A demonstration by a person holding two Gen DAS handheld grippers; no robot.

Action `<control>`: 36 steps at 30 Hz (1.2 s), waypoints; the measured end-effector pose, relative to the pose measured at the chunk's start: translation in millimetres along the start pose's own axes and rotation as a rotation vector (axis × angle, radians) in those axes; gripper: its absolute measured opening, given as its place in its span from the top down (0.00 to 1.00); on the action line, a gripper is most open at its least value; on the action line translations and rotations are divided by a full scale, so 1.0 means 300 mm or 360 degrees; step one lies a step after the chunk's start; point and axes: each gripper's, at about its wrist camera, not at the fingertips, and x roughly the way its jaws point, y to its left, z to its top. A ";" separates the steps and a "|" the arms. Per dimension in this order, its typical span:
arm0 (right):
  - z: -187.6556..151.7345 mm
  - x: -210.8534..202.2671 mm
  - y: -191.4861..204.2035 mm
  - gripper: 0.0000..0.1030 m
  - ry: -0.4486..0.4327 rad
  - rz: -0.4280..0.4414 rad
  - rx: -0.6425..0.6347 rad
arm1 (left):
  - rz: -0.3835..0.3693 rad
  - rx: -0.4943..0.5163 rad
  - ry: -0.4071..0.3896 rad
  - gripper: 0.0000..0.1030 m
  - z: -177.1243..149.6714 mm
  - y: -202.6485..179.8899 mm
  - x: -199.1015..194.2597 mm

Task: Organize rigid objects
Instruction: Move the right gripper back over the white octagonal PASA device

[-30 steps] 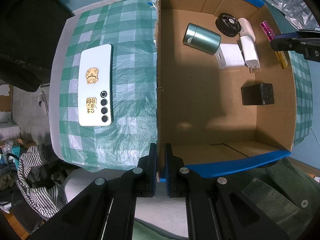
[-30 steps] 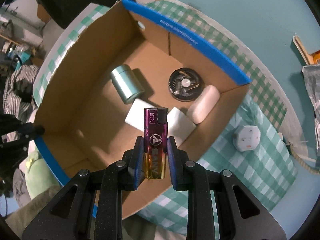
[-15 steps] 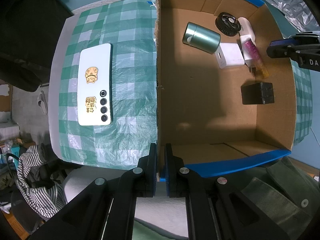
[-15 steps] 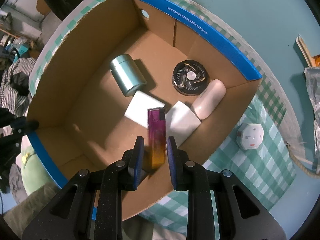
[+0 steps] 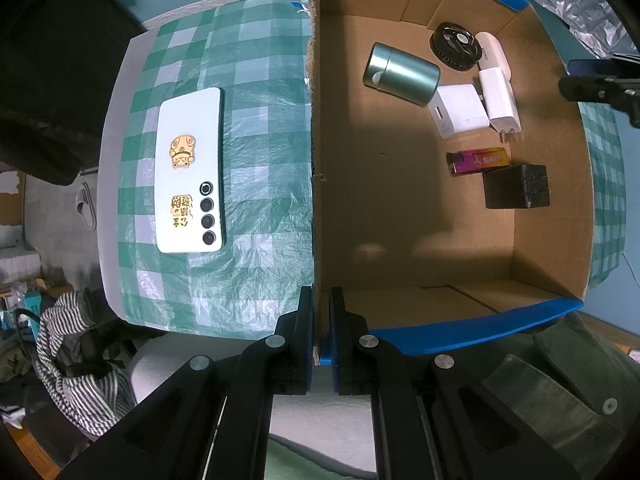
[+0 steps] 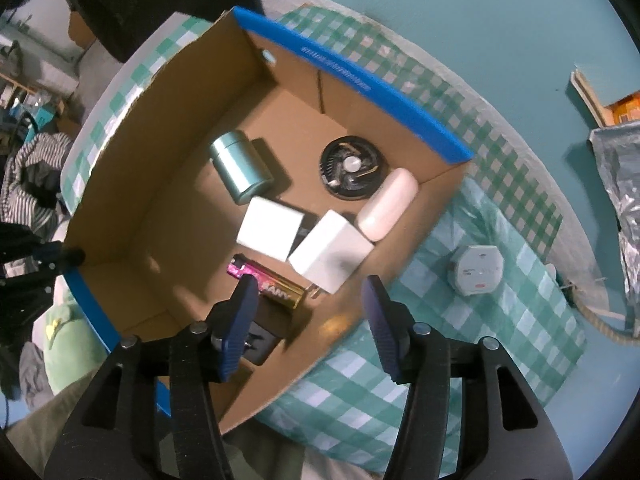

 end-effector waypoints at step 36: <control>-0.008 0.206 -0.547 0.33 0.0071 -0.0119 0.0273 | 0.0002 -0.0022 0.0026 0.93 0.001 0.014 -0.001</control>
